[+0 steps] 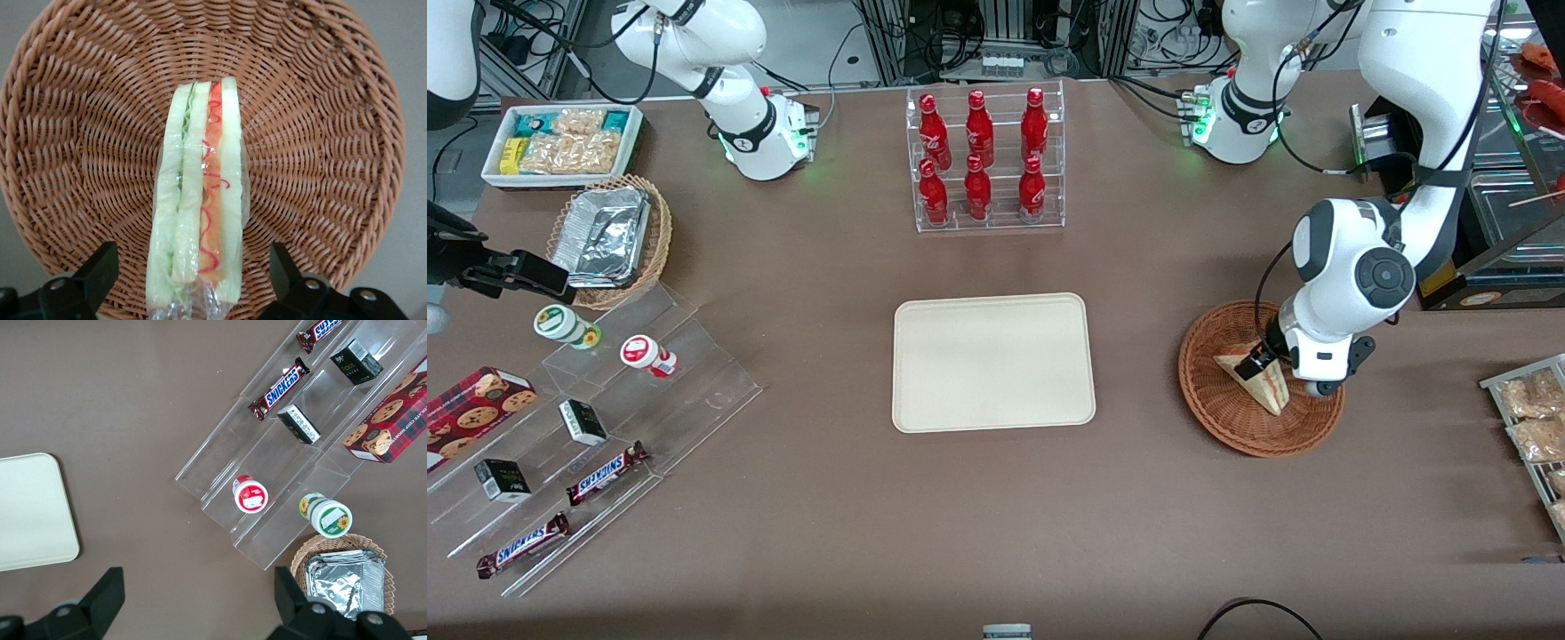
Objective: Place sandwich from basket to tray
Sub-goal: 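Close the left gripper on the sandwich and lift it, then carry the held sandwich over the cream tray and lower it, then open the left gripper to release the sandwich onto the tray, then raise the left gripper away from the sandwich on the tray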
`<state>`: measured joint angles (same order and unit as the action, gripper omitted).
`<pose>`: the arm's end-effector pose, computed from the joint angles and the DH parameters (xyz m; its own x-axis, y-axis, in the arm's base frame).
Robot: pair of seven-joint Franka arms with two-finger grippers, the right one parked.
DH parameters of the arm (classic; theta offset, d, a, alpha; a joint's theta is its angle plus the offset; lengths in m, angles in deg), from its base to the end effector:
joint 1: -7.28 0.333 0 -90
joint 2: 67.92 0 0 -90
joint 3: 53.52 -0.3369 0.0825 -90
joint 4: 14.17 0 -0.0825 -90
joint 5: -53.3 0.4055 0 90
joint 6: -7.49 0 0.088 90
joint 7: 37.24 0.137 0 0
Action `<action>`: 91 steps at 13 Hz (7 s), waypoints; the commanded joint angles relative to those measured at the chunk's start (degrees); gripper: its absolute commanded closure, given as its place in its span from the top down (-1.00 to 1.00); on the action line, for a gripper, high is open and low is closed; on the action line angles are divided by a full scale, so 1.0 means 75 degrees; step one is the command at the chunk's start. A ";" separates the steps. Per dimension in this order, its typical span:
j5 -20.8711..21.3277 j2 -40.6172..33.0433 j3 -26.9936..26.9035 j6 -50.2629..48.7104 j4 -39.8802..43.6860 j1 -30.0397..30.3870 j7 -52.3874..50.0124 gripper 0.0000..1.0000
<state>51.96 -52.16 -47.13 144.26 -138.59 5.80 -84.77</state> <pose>0.5682 -0.0798 0.2352 0.7541 0.6527 -0.0728 0.6537 -0.7567 -0.0126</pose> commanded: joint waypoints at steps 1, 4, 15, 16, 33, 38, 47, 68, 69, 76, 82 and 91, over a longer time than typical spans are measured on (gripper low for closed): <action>-0.0067 0.0114 -0.0031 0.0208 0.0007 -0.0072 -0.0155 0.88; -0.0067 0.0067 -0.0031 0.0126 0.0007 -0.0060 -0.0155 -0.82; 0.0004 -0.0074 0.0307 -0.3244 0.2312 -0.0177 0.0371 -1.00; 0.0004 -0.0039 0.0482 -0.3620 0.2594 -0.0212 0.0477 -1.00; 0.0974 0.3335 0.1152 -0.3076 0.6275 -0.4160 -0.1945 -1.00; 0.1233 0.3910 0.1129 -0.2886 0.6838 -0.4455 -0.2170 -1.00; 0.1258 0.4449 0.1140 -0.2968 0.7190 -0.4736 -0.2100 -1.00; 0.1164 0.3561 0.1164 -0.3868 0.7483 -0.4631 -0.2265 1.00; 0.1245 0.3385 0.1141 -0.4056 0.7483 -0.4642 -0.1823 1.00; 0.1152 0.2283 0.1187 -0.5567 0.7389 -0.3297 -0.0593 1.00; 0.0661 0.1124 0.1176 -0.5956 0.6207 -0.1891 0.2114 1.00; 0.0590 -0.0764 0.1141 -0.6575 0.4741 -0.0074 0.5045 1.00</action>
<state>57.18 -53.86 -38.76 96.82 -99.86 2.92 -51.12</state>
